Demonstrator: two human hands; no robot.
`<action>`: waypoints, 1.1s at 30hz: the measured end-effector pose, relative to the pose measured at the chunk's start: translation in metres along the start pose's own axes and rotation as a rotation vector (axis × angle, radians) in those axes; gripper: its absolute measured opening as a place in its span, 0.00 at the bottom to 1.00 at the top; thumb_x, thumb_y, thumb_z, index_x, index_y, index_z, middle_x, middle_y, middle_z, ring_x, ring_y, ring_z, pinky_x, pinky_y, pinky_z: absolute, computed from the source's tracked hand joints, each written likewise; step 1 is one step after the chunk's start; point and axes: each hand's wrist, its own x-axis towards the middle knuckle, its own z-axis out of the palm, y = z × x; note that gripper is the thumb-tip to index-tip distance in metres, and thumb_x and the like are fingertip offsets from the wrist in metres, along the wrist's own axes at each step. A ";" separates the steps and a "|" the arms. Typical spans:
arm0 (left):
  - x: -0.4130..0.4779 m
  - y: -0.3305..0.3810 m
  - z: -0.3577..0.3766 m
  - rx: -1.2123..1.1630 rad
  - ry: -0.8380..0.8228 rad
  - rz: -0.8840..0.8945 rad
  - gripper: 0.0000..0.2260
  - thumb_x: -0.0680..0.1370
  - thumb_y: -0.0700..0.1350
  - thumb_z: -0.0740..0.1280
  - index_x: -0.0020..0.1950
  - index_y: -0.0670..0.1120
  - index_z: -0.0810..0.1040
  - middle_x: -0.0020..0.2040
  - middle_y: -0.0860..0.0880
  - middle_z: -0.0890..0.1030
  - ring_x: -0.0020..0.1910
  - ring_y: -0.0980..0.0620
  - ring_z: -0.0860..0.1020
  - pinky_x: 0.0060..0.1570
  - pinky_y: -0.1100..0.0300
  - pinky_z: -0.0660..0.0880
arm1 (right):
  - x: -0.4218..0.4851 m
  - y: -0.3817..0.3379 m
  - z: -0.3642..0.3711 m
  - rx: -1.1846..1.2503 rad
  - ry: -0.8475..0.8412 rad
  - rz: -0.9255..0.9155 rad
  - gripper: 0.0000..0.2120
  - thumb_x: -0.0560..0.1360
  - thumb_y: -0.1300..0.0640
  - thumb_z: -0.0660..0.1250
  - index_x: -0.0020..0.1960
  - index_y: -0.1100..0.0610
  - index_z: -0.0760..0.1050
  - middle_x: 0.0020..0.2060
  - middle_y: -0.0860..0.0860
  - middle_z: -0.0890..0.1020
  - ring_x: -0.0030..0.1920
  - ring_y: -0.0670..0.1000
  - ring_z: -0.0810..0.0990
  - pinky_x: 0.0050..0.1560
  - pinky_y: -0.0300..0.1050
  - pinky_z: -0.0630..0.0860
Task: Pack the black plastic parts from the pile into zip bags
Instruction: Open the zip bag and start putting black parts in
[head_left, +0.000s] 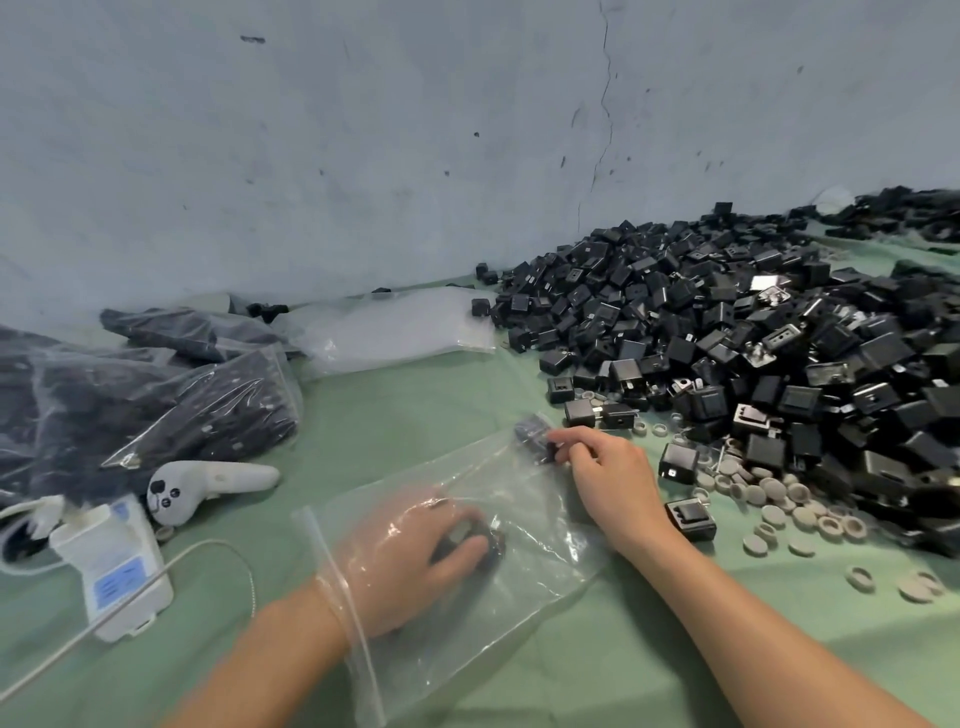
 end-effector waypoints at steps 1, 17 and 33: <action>0.004 0.004 0.003 -0.016 -0.022 -0.061 0.13 0.81 0.58 0.61 0.54 0.54 0.82 0.49 0.56 0.81 0.49 0.59 0.76 0.55 0.64 0.69 | 0.000 0.000 0.000 0.000 0.001 0.001 0.17 0.79 0.58 0.58 0.53 0.42 0.83 0.40 0.36 0.82 0.29 0.31 0.74 0.28 0.27 0.66; 0.002 -0.009 0.023 -0.095 -0.010 0.081 0.09 0.80 0.56 0.64 0.59 0.58 0.78 0.53 0.59 0.78 0.53 0.61 0.74 0.57 0.65 0.69 | 0.001 0.001 0.000 0.030 0.000 0.021 0.18 0.78 0.58 0.58 0.50 0.43 0.85 0.39 0.38 0.84 0.27 0.37 0.75 0.27 0.31 0.64; -0.001 -0.009 0.020 -0.119 0.128 0.065 0.09 0.80 0.46 0.67 0.60 0.51 0.78 0.54 0.61 0.78 0.54 0.69 0.73 0.59 0.69 0.68 | 0.001 -0.004 -0.005 0.162 -0.007 0.076 0.18 0.78 0.59 0.58 0.48 0.41 0.83 0.40 0.41 0.85 0.21 0.42 0.69 0.24 0.34 0.68</action>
